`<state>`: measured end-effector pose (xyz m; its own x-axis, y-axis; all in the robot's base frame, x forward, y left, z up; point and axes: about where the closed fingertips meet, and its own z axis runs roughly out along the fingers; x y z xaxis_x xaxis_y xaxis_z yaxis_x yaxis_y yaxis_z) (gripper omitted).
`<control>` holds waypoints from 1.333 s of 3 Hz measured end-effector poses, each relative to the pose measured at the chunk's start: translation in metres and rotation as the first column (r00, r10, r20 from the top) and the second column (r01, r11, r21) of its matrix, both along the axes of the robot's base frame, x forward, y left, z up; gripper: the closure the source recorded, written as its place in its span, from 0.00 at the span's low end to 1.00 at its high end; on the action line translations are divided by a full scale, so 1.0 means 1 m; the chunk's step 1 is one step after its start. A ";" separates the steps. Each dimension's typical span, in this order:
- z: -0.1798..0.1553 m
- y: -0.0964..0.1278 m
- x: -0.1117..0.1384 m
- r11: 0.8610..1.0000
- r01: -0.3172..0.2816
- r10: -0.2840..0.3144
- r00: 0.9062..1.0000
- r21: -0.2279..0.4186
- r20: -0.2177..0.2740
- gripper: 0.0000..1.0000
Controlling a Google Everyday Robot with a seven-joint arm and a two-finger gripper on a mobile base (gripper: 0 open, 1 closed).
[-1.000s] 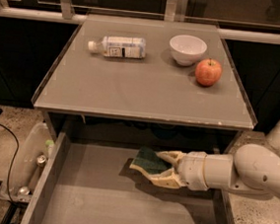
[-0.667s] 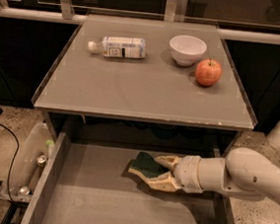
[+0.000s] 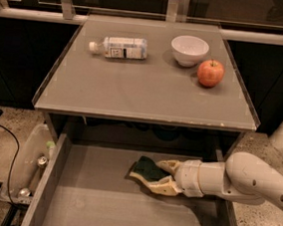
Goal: Place sponge into top drawer
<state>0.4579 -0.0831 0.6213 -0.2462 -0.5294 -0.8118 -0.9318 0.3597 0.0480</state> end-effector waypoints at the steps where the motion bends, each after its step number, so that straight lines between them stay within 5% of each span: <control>1: 0.000 0.000 0.000 1.000 0.000 0.000 1.000 0.000 0.000 0.68; 4: 0.000 0.000 0.000 1.000 0.000 0.000 1.000 0.000 0.000 0.00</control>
Offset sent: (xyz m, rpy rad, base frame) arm 0.0000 0.0000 0.0000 0.0000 0.0000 0.0001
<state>0.4579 -0.0830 0.6213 -0.2461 -0.5295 -0.8119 -0.9319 0.3594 0.0481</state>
